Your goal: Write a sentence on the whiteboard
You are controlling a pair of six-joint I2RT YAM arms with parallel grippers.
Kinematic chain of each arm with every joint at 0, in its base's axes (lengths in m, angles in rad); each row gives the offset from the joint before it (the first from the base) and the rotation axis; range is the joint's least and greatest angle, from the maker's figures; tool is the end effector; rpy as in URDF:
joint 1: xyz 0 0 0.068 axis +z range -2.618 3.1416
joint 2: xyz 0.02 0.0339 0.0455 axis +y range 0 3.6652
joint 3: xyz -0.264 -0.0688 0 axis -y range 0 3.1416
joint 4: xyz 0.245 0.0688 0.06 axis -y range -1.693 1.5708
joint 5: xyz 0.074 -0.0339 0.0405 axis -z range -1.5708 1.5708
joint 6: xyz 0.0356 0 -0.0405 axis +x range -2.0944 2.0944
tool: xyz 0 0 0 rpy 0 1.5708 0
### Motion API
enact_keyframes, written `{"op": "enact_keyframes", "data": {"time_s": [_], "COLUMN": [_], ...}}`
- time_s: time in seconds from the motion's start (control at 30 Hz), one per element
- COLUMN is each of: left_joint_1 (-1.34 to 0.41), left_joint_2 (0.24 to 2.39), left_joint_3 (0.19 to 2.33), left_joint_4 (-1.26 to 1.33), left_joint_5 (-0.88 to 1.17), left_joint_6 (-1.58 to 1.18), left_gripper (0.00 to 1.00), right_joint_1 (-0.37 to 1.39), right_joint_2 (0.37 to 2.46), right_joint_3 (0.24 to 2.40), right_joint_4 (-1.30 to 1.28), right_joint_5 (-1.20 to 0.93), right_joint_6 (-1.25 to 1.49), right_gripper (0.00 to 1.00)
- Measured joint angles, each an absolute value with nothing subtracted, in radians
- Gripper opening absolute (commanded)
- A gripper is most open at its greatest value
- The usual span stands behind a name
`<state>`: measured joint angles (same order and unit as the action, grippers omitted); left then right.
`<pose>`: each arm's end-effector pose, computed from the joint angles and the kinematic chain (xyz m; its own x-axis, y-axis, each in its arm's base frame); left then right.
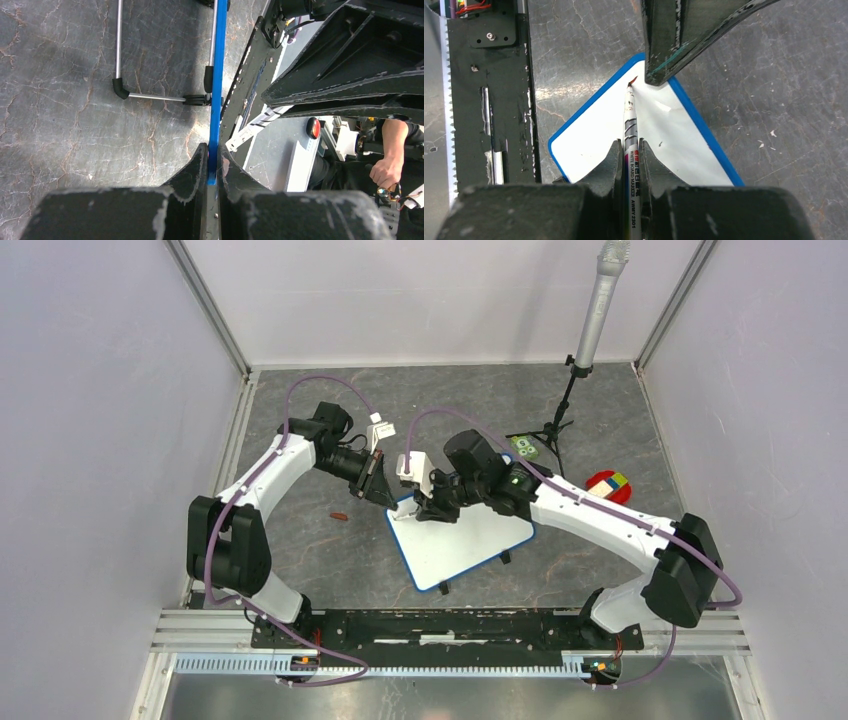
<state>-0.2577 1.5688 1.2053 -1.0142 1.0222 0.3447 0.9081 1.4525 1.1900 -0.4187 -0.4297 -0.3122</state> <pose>0.2703 -0.1027 0.2556 -0.7948 0.3917 -0.4636 0.5948 0.3508 -0.7233 0.1874 0.2643 0.3030 -0.0874 -0.5659 -0.8198 -0.9905 0.1370 0.0111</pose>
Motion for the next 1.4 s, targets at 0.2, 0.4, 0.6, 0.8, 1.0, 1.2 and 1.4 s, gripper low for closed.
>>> {"op": "enact_keyframes", "data": {"time_s": [0.2, 0.4, 0.6, 0.8, 1.0, 1.2, 1.4], "left_joint_1": [-0.258, -0.258, -0.258, -0.258, -0.258, -0.258, -0.258], "left_joint_2": [1.569, 1.569, 1.569, 1.569, 1.569, 1.569, 1.569], "left_joint_3": [1.205, 1.205, 1.205, 1.205, 1.205, 1.205, 1.205], "left_joint_4": [-1.012, -1.011, -1.011, -1.012, -1.013, -1.014, -1.011], "left_joint_5": [1.015, 1.015, 1.016, 1.019, 1.021, 1.021, 1.016], "left_joint_6": [0.345, 0.345, 0.345, 0.345, 0.345, 0.345, 0.345], "left_gripper": [0.02, 0.02, 0.03, 0.02, 0.02, 0.03, 0.02], "right_joint_1": [0.910, 0.910, 0.910, 0.910, 0.910, 0.910, 0.910], "right_joint_2": [1.446, 1.423, 1.415, 1.409, 1.409, 1.427, 1.449], "right_joint_3": [1.146, 1.103, 1.098, 1.117, 1.137, 1.139, 1.140], "right_joint_4": [-0.419, -0.423, -0.430, -0.425, -0.409, -0.403, -0.405], "right_joint_5": [-0.443, -0.456, -0.467, -0.471, -0.468, -0.466, -0.461], "right_joint_6": [-0.312, -0.313, -0.316, -0.315, -0.311, -0.311, -0.312], "right_gripper": [0.00, 0.00, 0.00, 0.00, 0.00, 0.00, 0.00]}}
